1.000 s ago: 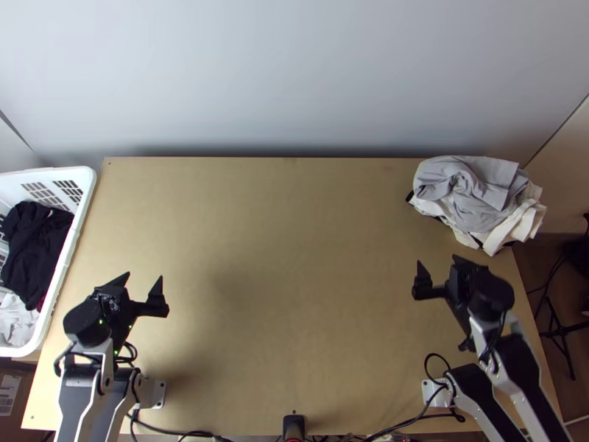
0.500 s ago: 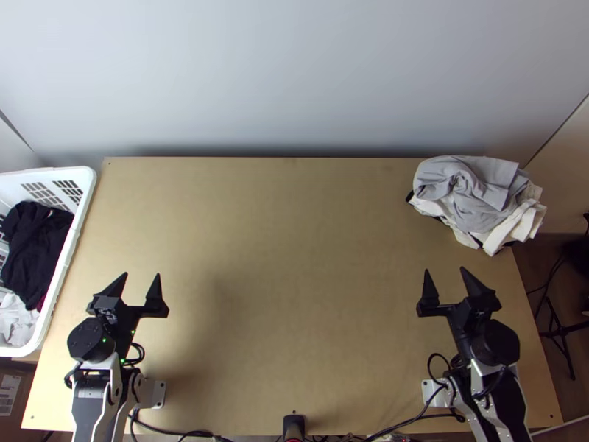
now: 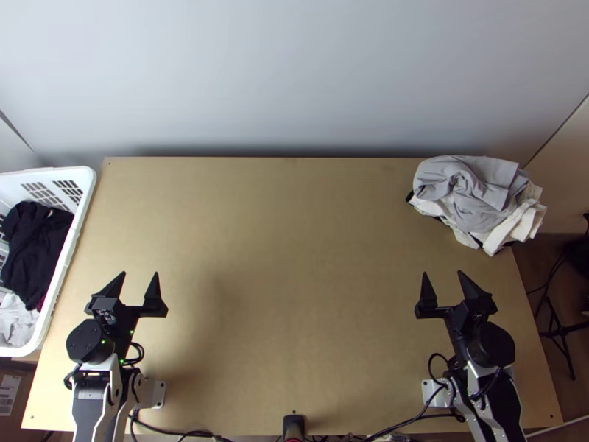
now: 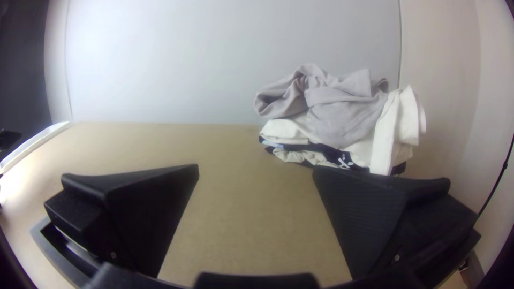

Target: Fold the t-shirt

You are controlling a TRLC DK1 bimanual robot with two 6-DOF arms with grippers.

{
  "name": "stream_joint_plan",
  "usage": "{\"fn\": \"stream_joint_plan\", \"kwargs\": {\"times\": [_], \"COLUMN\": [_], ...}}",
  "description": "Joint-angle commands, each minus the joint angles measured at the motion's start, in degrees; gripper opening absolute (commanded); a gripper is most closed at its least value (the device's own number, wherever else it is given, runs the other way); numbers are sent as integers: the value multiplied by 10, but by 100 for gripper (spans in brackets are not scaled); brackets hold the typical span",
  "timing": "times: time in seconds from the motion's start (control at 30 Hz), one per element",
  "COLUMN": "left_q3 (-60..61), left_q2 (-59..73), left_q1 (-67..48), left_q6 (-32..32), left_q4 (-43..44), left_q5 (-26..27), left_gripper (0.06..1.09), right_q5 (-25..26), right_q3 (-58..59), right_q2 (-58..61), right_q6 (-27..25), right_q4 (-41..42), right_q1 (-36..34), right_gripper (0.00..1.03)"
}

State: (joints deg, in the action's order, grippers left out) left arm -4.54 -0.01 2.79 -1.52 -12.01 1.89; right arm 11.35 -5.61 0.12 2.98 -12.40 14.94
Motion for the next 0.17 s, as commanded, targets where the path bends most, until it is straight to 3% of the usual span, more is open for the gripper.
{"fn": "stream_joint_plan", "kwargs": {"times": [0.0,0.13], "left_q3": [1,1], "left_q2": [-1,-1], "left_q1": [0,0], "left_q6": [1,1], "left_q4": [-3,-3], "left_q5": [0,0], "left_gripper": [104,104], "right_q5": [0,0], "right_q3": [2,2], "right_q2": [-2,-2], "right_q6": [1,1], "right_q4": [0,0], "right_q1": [0,0], "right_gripper": [99,99]}}
